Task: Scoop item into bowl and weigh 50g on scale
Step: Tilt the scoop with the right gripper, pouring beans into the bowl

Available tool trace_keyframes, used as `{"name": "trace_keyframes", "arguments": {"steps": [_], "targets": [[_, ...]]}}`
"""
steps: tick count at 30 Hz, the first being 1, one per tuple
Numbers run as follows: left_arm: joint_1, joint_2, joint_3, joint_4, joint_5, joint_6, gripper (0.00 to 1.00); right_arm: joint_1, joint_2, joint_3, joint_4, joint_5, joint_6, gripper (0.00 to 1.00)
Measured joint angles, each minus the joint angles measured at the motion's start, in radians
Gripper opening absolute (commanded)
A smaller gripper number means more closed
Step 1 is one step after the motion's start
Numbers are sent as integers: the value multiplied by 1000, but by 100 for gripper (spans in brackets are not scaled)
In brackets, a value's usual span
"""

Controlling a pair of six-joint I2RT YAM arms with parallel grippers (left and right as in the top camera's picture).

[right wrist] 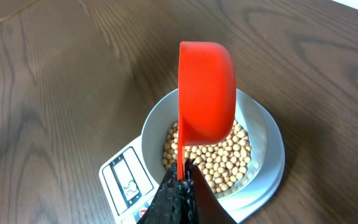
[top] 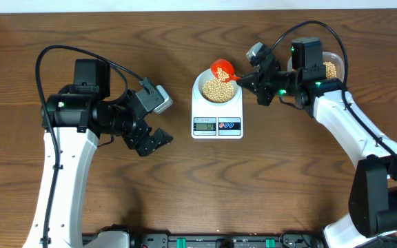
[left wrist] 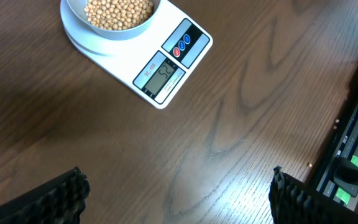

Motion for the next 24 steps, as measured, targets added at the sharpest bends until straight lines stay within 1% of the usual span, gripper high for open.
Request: {"name": "trace_keyframes", "arguments": {"steps": [16,21,24], "targets": [[0,0,0,0,0,0,95,0,0,0,0,0,2,1],[0,0,0,0,0,0,95,0,0,0,0,0,18,1],[0,0,0,0,0,0,95,0,0,0,1,0,56,1]]}}
